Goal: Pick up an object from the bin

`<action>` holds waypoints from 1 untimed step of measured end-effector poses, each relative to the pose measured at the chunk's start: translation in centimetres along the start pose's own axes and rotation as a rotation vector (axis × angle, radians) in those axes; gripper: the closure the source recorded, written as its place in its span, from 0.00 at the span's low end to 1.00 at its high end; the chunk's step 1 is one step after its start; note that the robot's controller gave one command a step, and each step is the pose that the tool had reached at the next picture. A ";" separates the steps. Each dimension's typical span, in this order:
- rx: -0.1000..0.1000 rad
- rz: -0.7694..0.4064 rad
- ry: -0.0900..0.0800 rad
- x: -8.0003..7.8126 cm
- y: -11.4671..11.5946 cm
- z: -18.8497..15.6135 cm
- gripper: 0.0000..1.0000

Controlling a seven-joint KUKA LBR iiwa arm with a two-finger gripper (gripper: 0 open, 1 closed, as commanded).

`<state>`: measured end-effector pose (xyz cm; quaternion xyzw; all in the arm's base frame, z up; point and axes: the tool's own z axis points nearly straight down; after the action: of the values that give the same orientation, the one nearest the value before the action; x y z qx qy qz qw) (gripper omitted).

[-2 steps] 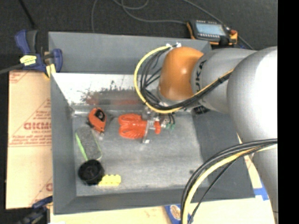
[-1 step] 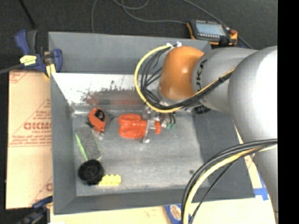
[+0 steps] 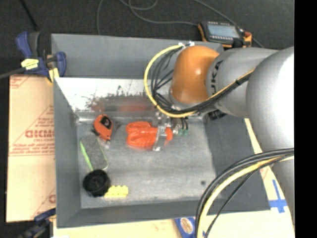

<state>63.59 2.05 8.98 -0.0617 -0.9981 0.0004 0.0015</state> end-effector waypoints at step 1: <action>-0.001 0.000 -0.004 -0.1 0.0 -2.1 1.00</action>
Offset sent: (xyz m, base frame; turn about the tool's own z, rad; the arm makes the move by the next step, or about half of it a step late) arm 0.0001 0.0001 0.0200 0.0000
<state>63.72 2.04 11.09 -0.0619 -0.9981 0.0000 -0.0005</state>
